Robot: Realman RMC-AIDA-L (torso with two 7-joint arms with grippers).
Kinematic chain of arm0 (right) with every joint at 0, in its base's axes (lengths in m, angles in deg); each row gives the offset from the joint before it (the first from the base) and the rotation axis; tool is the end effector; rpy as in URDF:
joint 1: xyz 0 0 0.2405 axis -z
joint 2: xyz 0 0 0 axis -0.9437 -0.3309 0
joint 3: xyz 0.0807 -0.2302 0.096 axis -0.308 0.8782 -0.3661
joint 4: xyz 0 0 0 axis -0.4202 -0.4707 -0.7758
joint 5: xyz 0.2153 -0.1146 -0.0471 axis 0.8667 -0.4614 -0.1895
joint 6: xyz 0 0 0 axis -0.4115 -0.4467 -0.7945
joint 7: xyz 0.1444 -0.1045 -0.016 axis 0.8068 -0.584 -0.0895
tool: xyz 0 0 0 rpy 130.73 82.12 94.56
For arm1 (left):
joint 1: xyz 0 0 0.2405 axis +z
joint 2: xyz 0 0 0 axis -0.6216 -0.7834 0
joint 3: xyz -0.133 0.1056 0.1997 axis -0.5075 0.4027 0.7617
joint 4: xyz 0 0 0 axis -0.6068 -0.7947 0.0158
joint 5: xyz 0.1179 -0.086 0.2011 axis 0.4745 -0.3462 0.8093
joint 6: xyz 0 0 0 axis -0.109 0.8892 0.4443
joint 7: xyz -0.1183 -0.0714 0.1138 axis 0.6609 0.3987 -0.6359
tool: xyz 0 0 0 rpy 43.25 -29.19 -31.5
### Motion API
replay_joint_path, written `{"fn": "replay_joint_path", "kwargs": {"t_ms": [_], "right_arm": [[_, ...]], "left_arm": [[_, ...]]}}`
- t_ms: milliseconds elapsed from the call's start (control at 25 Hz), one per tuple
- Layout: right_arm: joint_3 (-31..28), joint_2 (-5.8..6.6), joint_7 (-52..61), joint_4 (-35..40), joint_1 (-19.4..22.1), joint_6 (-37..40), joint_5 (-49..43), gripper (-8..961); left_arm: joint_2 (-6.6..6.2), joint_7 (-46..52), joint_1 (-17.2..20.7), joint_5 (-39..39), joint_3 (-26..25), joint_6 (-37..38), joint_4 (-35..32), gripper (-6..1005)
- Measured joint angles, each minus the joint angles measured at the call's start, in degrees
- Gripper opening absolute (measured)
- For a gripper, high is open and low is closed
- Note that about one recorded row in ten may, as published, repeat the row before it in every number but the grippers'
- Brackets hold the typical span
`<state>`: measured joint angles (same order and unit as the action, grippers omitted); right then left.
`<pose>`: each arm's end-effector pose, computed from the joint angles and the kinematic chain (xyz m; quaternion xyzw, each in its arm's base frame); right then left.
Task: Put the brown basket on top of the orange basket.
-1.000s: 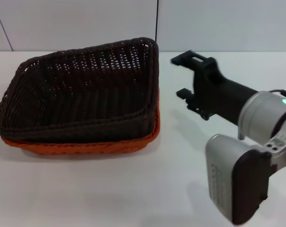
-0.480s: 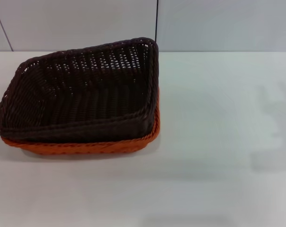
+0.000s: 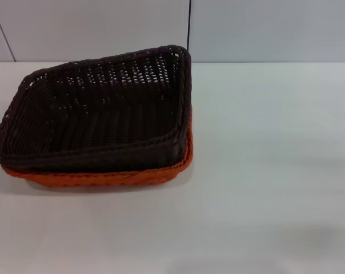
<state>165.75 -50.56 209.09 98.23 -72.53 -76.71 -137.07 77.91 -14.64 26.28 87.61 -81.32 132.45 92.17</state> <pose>0.3450 0.3408 0.0514 -0.5103 0.1802 0.2943 0.7877 -0.4579 0.3233 0.0402 -0.5157 -0.3178 -0.2217 0.7641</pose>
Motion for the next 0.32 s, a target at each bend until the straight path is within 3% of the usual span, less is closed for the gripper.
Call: {"fn": "replay_joint_path", "kwargs": {"t_ms": [40,320], "right_arm": [[0.89,-0.08,5.40,-6.36,-1.83,-5.81,1.06,711],[2.94,-0.28,6.77,-10.83,-2.70,-10.43,3.64,711]], "left_arm": [[0.00,0.02,0.01,-0.03,-0.02,0.05,0.08,791],[-0.04,0.11,0.03,-0.05,-0.09,1.33,0.30,791]]}}
